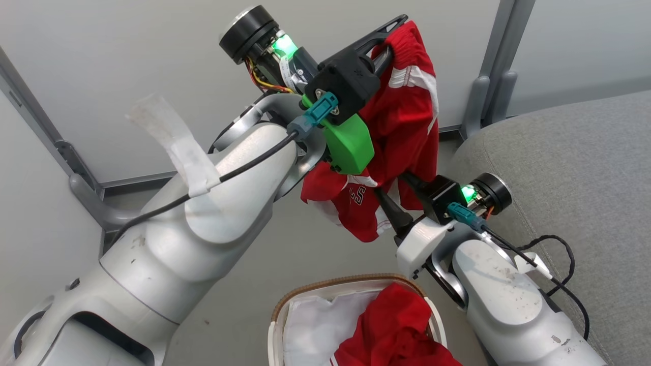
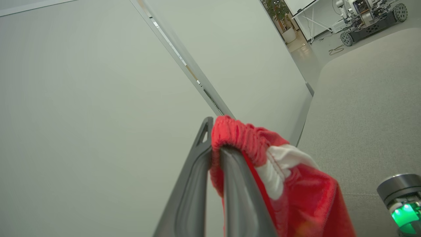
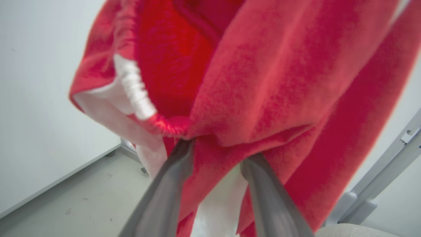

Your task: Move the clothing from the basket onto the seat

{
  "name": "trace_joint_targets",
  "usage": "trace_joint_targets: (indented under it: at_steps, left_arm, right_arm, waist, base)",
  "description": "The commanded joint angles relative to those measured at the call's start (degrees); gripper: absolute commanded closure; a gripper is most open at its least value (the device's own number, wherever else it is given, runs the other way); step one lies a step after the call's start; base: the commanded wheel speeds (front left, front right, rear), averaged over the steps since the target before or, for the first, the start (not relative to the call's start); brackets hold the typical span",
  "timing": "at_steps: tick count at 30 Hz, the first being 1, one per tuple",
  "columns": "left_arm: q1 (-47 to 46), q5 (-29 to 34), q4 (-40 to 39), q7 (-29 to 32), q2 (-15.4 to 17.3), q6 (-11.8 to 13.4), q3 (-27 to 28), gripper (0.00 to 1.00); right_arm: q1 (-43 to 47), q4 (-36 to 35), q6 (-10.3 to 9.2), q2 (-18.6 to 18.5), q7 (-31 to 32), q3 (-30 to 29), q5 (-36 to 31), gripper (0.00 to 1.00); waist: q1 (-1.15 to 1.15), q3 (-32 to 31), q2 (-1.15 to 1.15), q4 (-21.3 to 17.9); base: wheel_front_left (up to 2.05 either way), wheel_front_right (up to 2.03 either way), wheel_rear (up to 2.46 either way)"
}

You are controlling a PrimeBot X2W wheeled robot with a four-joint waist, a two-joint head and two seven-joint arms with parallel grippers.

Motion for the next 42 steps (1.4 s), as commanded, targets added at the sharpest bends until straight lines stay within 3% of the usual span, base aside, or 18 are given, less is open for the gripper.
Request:
trace_joint_targets:
  at_steps: [1,15,16,18,19,26,34,42]
  left_arm:
    - [1.0,-0.4,0.2,-0.2,0.4,0.3,0.0,1.00]
    - [5.7,-4.1,3.1,-1.6,2.1,2.1,1.8,1.00]
    - [6.5,-4.6,3.3,-1.9,2.0,2.2,1.9,0.73]
    - [8.2,-5.6,3.7,-2.8,1.8,2.4,2.1,0.50]
    - [10.2,-6.8,4.1,-3.8,1.2,2.6,2.4,0.01]
    - [18.2,-9.8,5.7,-7.2,-0.7,3.8,3.7,0.00]
    - [27.8,-9.1,4.9,-7.6,-2.1,5.4,7.2,0.00]
    - [37.0,-7.4,3.8,-7.5,-3.1,5.0,11.9,0.00]
  right_arm:
    - [-0.5,0.0,-0.04,-0.2,-0.3,-0.7,0.3,1.00]
    - [2.6,-1.7,-0.04,-0.2,-0.3,-4.2,-1.2,1.00]
    - [2.7,-1.8,-0.04,-0.2,-0.3,-4.4,-1.4,1.00]
    - [2.7,-2.1,-0.04,-0.2,-0.3,-5.0,-1.6,1.00]
    - [2.7,-2.3,-0.04,-0.2,-0.3,-6.0,-1.8,1.00]
    - [2.6,-2.4,-0.04,-0.2,-0.3,-9.2,-3.5,1.00]
    - [3.2,-3.9,-0.04,-0.3,-0.3,-13.4,-5.0,1.00]
    - [5.0,-5.2,-0.04,-1.6,-0.3,-16.1,-5.6,1.00]
  waist:
    - [0.00,0.0,0.00,0.2]
    - [0.00,-0.2,0.00,-0.9]
    - [0.00,-0.2,0.00,-1.0]
    - [0.00,-0.2,0.00,-1.2]
    - [0.00,-0.1,0.00,-1.3]
    - [0.00,0.2,0.00,-1.5]
    - [0.00,0.5,0.00,-2.1]
    - [0.00,0.9,0.00,-2.7]
  base:
    - [0.00,0.00,0.00]
    - [0.00,0.00,0.00]
    - [0.00,0.00,0.00]
    - [0.00,0.00,0.00]
    - [0.00,0.00,0.00]
    - [0.00,0.00,0.00]
    - [0.00,0.00,0.00]
    - [0.00,0.00,0.00]
